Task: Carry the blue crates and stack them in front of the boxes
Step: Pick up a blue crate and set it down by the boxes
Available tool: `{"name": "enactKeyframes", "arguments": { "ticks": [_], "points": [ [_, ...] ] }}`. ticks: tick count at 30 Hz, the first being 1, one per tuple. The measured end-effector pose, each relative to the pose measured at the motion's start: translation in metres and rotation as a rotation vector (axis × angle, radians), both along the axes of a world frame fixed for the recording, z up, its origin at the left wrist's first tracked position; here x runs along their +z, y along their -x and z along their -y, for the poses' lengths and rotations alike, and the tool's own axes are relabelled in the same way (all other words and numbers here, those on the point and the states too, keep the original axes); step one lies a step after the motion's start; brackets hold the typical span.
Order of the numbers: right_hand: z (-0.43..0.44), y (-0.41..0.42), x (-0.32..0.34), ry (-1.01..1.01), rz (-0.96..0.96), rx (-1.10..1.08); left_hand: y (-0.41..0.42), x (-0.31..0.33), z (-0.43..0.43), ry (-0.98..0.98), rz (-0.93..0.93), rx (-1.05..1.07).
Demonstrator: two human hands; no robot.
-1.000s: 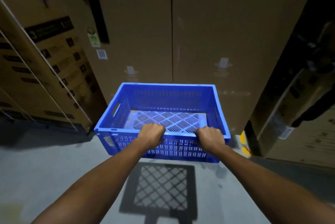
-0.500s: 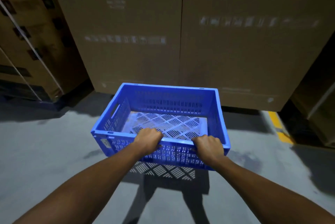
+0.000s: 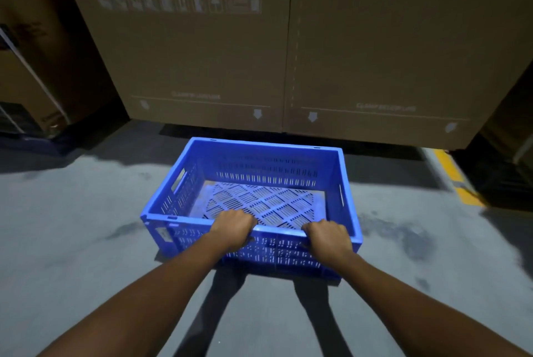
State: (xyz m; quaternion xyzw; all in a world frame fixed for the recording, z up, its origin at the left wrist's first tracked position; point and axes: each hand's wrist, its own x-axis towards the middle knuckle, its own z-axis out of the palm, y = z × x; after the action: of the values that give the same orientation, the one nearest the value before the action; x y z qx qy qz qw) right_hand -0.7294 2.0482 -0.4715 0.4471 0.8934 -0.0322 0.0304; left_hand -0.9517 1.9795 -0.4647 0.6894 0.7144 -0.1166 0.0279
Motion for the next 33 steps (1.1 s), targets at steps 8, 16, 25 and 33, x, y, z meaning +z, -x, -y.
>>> {"name": "enactKeyframes", "arguments": {
  "ticks": [8, 16, 25, 33],
  "points": [
    [0.002, 0.003, -0.005, 0.001, 0.026, -0.011, 0.001, -0.004, 0.002, 0.005, 0.023, 0.030],
    [0.000, 0.009, -0.004, 0.090, 0.119, -0.021, -0.007, 0.014, 0.004, 0.154, 0.051, 0.090],
    [0.017, 0.004, 0.069, 0.087, -0.012, 0.005, -0.018, 0.089, 0.021, 0.047, 0.127, 0.053],
    [0.070, -0.009, 0.364, 0.030, -0.147, 0.031, -0.036, 0.383, 0.056, -0.117, 0.195, -0.014]
  ]
}}
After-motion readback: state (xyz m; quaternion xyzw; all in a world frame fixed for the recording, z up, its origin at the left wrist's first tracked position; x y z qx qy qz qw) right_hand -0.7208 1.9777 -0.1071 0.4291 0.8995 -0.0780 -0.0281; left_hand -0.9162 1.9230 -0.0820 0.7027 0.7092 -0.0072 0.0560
